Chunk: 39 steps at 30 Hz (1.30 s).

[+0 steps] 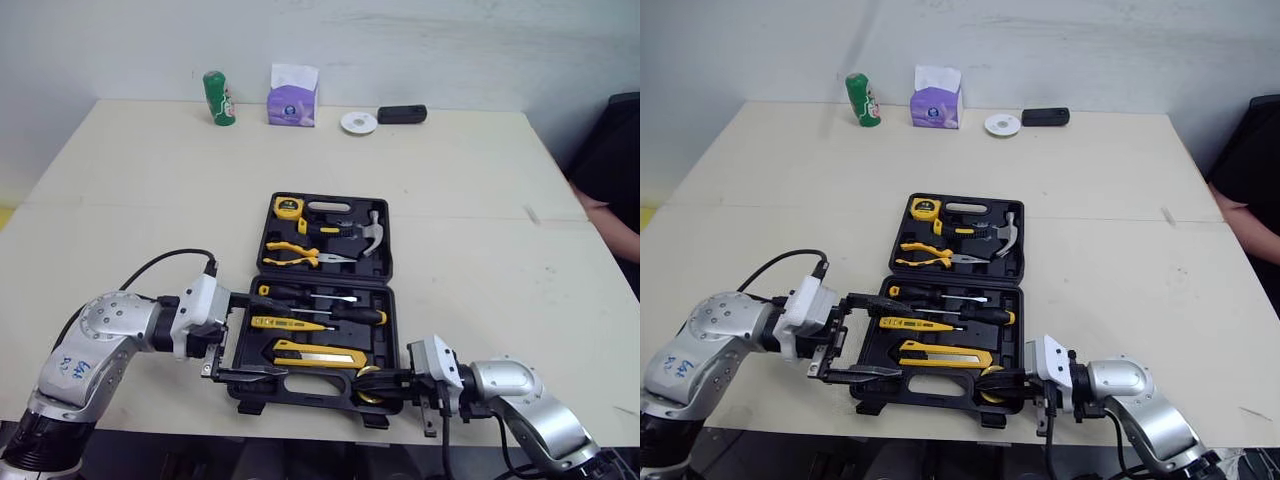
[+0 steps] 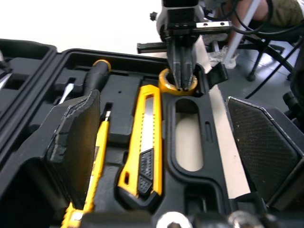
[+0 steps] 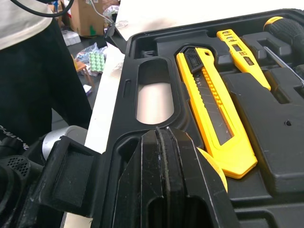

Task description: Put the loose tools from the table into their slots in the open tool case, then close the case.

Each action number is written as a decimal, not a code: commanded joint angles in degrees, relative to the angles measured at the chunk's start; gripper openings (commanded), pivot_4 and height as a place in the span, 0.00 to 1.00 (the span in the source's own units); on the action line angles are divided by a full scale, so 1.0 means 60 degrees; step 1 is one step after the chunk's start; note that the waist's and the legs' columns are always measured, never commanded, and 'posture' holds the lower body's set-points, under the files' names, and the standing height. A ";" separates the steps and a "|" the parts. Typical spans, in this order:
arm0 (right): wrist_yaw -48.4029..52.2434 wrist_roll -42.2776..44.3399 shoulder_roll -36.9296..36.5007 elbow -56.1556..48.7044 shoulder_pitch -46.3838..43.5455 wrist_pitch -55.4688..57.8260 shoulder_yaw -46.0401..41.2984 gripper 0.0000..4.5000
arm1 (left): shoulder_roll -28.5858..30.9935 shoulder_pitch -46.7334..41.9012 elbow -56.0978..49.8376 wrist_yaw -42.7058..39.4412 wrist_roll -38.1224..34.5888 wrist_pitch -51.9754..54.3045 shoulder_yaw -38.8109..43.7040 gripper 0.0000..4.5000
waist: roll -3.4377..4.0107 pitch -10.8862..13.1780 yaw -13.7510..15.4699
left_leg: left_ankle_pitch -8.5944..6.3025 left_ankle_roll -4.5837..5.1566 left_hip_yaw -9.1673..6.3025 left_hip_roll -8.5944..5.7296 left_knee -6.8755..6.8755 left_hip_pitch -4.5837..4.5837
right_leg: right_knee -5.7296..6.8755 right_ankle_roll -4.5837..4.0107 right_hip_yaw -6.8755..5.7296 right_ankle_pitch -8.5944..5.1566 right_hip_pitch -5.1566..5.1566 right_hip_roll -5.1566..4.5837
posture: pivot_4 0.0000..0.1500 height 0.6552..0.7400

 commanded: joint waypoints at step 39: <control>-0.2455 -0.1964 0.0367 0.2793 -0.3544 0.1711 -0.1187 0.00 | -0.2632 -0.1807 0.5020 0.3629 0.2179 -0.0349 0.0261 0.01 | 0.0005 0.0020 -0.0008 | 0.0060 -0.0049 0.0005 -0.0008 0.0050 -0.0153 | 0.0074 0.0027 -0.0033 0.0013 -0.0159 0.0007 | 1.00 1.00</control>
